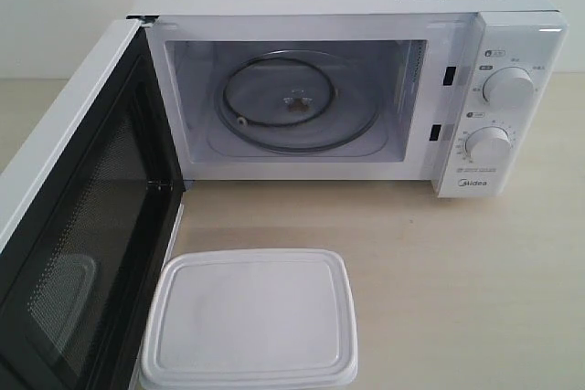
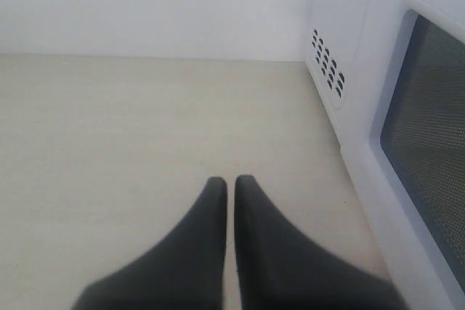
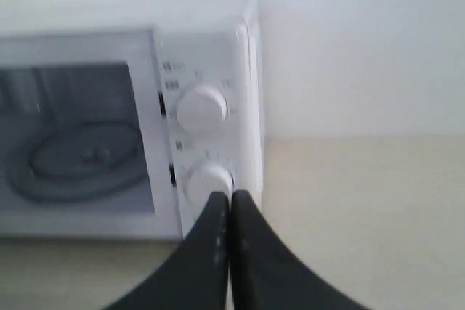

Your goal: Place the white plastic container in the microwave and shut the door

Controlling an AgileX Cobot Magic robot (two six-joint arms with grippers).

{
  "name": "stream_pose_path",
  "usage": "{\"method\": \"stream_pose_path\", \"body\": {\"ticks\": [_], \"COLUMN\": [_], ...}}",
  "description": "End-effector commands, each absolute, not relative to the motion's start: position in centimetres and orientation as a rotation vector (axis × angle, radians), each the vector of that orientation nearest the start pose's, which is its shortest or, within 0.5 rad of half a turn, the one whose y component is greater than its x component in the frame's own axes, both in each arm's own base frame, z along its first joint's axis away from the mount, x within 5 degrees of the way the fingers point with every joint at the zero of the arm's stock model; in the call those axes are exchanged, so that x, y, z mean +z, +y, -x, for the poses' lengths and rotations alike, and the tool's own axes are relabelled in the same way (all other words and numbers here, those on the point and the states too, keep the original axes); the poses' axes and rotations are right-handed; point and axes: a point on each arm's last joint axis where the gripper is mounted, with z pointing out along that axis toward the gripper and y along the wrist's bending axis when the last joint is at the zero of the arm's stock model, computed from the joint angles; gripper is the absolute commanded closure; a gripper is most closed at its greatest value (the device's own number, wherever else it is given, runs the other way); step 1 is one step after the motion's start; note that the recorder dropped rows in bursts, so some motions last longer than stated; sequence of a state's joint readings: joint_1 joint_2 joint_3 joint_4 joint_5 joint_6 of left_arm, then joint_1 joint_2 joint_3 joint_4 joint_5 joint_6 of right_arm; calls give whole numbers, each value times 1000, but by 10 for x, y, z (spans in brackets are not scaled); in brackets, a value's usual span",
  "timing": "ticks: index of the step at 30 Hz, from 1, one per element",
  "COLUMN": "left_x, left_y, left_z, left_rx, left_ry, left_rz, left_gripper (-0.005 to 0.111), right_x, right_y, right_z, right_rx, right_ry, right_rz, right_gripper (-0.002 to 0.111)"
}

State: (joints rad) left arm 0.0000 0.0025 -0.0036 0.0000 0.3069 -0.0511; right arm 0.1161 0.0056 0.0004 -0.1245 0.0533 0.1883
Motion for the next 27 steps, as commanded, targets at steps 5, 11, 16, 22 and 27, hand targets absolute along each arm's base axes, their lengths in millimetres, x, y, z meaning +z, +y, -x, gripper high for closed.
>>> {"method": "stream_pose_path", "body": {"ticks": [5, 11, 16, 22, 27], "left_x": [185, 185, 185, 185, 185], "left_y": [0, 0, 0, 0, 0], "left_z": [-54, -54, -54, -54, -54], "left_rx": [-41, -41, -41, -41, -41], "left_ry": [1790, 1790, 1790, 1790, 1790], "left_rz": [55, 55, 55, 55, 55], "left_gripper": [102, 102, 102, 102, 102], "right_x": [245, 266, 326, 421, 396], "right_y": [9, 9, 5, 2, 9], "right_z": [-46, -32, -14, -28, -62], "right_rx": [195, 231, 259, 200, 282], "right_ry": [1116, 841, 806, 1219, 1679], "right_rz": [51, 55, 22, -25, -91], "right_gripper": [108, 108, 108, 108, 108]}}
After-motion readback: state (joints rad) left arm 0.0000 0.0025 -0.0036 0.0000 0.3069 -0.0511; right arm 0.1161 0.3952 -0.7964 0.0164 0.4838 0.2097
